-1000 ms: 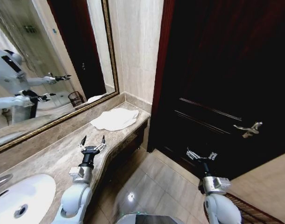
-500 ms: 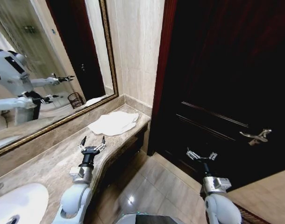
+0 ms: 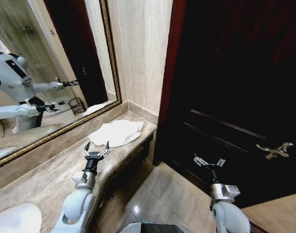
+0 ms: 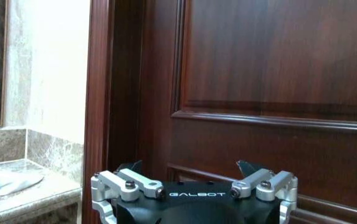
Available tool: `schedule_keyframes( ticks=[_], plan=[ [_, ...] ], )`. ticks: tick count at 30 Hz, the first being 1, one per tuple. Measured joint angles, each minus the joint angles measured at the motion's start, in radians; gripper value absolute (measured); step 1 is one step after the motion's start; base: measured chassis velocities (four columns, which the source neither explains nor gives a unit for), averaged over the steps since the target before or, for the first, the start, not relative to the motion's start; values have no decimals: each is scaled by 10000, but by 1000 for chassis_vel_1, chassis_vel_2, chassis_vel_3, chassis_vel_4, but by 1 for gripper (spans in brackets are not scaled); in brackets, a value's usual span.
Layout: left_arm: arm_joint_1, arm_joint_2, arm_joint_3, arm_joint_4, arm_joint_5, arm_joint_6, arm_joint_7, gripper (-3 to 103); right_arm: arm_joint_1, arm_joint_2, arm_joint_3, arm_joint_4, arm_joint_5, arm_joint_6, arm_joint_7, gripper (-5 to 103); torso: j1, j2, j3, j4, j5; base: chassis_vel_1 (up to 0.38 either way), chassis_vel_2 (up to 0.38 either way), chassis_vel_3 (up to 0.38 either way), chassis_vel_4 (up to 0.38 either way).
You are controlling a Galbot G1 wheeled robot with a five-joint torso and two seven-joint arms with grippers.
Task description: Discard the used towel into the hamper.
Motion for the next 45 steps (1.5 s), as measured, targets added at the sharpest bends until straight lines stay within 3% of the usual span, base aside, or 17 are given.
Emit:
schedule_keyframes(
  ticks=[3,7,8,11,12,15,23,30,45],
  plan=[
    [-435,578,51,270,-426,397,11,100,-4,-8,40,10,22,-78,23,100,-3,0,0,0,0,0,0,0,0],
    [-1424,1969,183,558,-2183,1829,133,100,81,-167,106,37,71,-299,129,100,-3,0,0,1,2,0,0,0,0],
    [-1424,1969,183,558,-2183,1829,133,100,81,-167,106,37,71,-299,129,100,-3,0,0,1,2,0,0,0,0],
    [-2581,2582,629,1046,-3246,3375,-37,100,45,-248,54,-14,-8,-295,131,100,-2,0,0,2,1,0,0,0,0],
    [-2581,2582,629,1046,-3246,3375,-37,100,45,-248,54,-14,-8,-295,131,100,-2,0,0,2,1,0,0,0,0],
    [-3826,2820,1299,1565,-3570,4433,-422,100,10,-341,64,-92,-82,-236,114,100,-2,0,1,1,0,0,0,0,0],
    [-5880,3117,2610,3067,-3742,5579,-459,100,112,-434,214,-303,2,-157,156,100,-1,-1,1,0,3,0,0,0,0],
    [-7019,2857,3271,4653,-3780,5755,-455,100,135,-425,258,-357,20,-154,234,100,-1,-1,0,2,2,0,0,0,0],
    [-9237,1548,5129,8096,-2877,4966,86,100,100,-537,268,-394,7,-109,267,100,-1,-1,-1,1,5,0,0,0,0]
  ],
)
